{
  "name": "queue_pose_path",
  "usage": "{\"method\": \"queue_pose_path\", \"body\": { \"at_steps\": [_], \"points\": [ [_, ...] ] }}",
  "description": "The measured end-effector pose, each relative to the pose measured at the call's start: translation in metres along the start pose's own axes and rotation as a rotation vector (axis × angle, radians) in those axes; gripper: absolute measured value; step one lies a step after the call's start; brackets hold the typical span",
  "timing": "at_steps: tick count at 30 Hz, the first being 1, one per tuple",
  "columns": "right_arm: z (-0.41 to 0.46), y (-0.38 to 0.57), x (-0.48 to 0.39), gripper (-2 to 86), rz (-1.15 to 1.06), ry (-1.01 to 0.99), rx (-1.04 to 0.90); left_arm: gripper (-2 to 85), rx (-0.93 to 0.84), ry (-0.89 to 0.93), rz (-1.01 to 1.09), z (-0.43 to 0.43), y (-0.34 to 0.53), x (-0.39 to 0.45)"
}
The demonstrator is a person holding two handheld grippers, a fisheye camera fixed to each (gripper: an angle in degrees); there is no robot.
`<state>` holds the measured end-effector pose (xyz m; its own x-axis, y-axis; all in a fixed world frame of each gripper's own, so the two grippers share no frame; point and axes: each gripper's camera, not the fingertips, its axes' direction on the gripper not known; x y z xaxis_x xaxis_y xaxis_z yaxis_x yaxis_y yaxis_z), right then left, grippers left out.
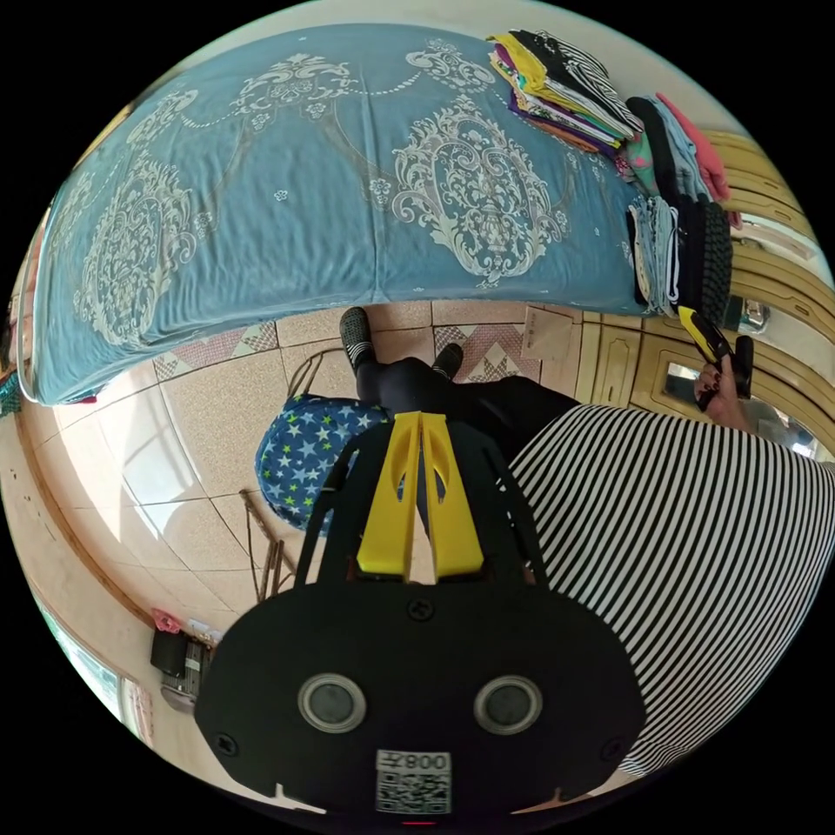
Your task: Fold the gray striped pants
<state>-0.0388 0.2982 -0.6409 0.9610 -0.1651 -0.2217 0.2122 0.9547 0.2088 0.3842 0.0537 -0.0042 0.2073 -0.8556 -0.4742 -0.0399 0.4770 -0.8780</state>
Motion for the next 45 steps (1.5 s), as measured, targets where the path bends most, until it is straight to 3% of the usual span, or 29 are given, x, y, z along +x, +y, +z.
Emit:
{"method": "queue_pose_path", "body": {
  "at_steps": [6, 14, 29, 38, 45],
  "points": [
    [0.046, -0.016, -0.043, 0.2, 0.006, 0.011, -0.008, 0.1, 0.008, 0.066, 0.057, -0.022, -0.048, -0.044],
    [0.128, -0.069, -0.163, 2.5, -0.094, 0.048, 0.034, 0.0, 0.067, 0.336, 0.195, -0.071, -0.148, -0.119],
    [0.214, -0.233, -0.328, 8.0, -0.379, 0.287, 0.221, 0.2, 0.041, 0.521, 0.316, -0.083, -0.272, -0.16],
    [0.275, -0.32, -0.371, 9.1, -0.434, 0.408, 0.291, 0.2, 0.005, 0.614, 0.296, -0.058, -0.309, -0.181],
    [0.318, -0.339, -0.373, 9.2, -0.426, 0.521, 0.241, 0.3, 0.008, 0.63, 0.307, -0.056, -0.338, -0.2]
  ]
}}
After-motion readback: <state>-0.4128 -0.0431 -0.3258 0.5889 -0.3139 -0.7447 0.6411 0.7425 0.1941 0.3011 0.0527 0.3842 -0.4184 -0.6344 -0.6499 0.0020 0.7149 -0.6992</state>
